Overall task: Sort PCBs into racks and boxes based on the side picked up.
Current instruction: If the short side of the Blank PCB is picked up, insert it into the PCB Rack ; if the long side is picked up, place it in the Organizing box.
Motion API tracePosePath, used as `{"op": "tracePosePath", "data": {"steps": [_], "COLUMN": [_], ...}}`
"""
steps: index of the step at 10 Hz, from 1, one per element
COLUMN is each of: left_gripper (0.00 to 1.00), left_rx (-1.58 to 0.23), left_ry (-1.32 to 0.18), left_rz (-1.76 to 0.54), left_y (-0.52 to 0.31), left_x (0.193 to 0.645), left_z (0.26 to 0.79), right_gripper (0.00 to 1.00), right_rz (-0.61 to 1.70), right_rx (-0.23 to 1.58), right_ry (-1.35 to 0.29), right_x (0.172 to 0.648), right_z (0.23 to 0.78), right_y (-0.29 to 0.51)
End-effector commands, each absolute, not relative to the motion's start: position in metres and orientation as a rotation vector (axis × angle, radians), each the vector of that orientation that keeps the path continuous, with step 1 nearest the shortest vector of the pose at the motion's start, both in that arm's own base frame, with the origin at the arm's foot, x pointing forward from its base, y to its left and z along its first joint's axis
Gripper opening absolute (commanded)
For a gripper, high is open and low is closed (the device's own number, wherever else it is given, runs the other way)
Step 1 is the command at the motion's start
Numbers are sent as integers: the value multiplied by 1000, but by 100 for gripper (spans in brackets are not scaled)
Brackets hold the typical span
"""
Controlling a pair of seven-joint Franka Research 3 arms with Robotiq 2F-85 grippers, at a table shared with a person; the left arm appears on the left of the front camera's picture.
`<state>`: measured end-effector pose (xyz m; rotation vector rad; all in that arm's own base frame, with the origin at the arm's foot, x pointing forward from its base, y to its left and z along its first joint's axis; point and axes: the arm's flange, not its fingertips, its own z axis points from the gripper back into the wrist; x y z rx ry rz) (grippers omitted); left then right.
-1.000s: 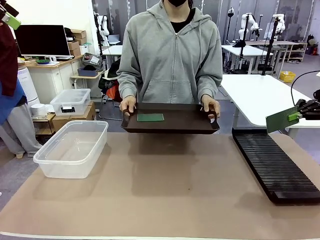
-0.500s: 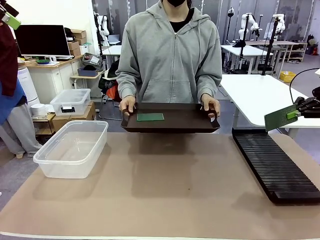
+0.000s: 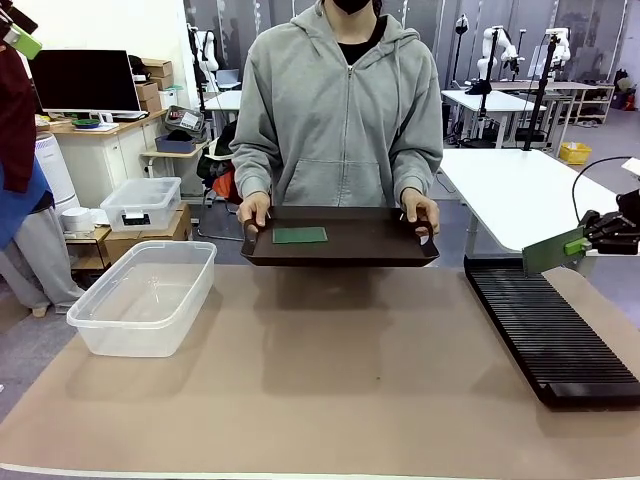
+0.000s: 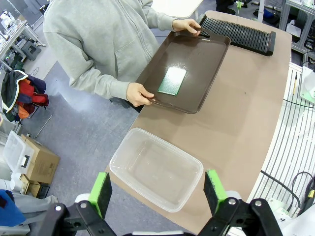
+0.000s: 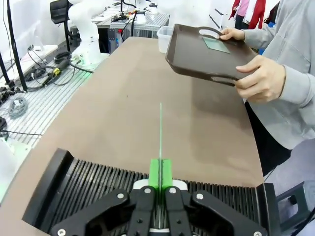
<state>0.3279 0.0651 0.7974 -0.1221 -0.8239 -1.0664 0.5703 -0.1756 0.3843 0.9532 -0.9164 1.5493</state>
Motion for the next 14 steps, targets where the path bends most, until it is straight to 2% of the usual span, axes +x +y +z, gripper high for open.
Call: {"op": "tracePosePath", "data": {"steps": [1, 9, 14], "left_gripper": [100, 100, 100], "left_rx": [-119, -119, -119], "left_ry": [-821, -821, -821], "left_rz": [-1066, -1066, -1066], "left_y": [65, 65, 65], "left_x": [327, 327, 327], "left_z": [796, 796, 796], "right_gripper": [2, 2, 2], "right_rz": [1604, 1665, 1613], "right_rx": [905, 840, 837], "right_ry": [-946, -870, -876], "right_x": [572, 591, 591], "right_z": [369, 318, 298], "right_y": [-174, -183, -176]}}
